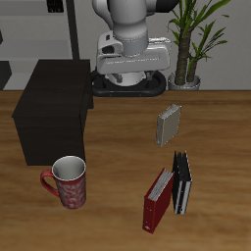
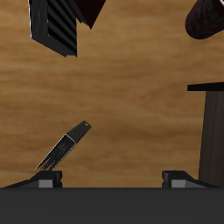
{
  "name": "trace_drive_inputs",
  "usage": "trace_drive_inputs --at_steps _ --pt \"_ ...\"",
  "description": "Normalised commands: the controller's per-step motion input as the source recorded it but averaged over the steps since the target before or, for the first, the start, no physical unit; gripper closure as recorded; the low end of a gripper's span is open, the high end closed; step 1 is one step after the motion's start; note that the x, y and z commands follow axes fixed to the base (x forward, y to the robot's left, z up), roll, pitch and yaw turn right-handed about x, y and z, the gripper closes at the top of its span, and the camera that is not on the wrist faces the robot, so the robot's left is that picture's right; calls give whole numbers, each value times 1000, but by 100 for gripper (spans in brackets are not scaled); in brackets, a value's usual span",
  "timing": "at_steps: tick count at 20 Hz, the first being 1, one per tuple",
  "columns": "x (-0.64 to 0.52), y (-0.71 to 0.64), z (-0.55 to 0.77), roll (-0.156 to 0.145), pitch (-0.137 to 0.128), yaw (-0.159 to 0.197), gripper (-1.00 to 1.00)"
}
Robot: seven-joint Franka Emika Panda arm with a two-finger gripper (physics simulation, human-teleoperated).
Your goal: Place the yellow book flat on top of the shelf
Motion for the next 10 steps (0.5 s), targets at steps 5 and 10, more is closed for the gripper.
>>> trace_drive_inputs --at_steps 5,10 --pt "-33 34 -17 -9 -28 2 -100" --pt "-118 85 -41 -29 -25 -80 -100"
